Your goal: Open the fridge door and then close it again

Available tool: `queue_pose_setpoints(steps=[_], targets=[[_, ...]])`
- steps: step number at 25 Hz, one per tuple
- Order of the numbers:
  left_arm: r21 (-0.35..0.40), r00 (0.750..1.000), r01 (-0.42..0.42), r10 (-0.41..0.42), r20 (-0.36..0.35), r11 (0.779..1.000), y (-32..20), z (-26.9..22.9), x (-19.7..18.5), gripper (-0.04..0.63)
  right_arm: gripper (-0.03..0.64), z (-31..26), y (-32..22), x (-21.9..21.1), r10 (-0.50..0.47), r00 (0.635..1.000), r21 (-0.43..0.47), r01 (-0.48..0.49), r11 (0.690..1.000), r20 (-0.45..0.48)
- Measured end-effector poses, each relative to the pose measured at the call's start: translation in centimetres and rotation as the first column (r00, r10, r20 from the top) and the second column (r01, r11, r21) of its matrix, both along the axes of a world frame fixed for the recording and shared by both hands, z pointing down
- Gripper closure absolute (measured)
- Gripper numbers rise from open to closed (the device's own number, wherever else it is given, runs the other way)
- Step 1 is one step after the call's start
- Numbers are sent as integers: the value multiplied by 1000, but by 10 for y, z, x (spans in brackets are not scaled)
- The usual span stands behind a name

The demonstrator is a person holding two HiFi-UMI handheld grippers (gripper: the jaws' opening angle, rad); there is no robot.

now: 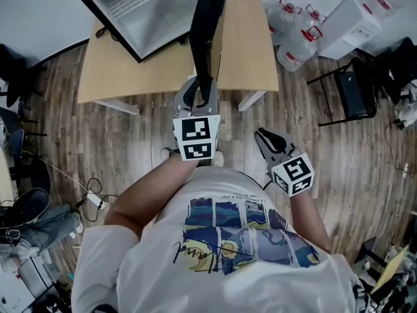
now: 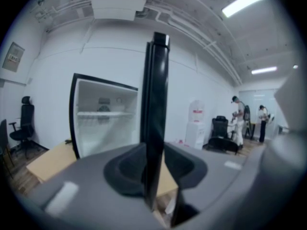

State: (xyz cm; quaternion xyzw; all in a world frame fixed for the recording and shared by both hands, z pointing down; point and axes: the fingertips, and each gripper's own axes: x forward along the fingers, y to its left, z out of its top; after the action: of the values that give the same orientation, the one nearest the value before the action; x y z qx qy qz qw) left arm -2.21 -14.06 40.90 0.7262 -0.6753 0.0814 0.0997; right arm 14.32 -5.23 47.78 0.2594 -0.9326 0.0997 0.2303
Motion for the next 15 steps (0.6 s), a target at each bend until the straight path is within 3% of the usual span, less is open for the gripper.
queue_pose_setpoints(steps=[15], targets=[[-5, 993, -115, 115, 9, 993, -12, -1, 77, 491, 575, 6, -5, 46, 93, 996, -18, -93, 995, -17]])
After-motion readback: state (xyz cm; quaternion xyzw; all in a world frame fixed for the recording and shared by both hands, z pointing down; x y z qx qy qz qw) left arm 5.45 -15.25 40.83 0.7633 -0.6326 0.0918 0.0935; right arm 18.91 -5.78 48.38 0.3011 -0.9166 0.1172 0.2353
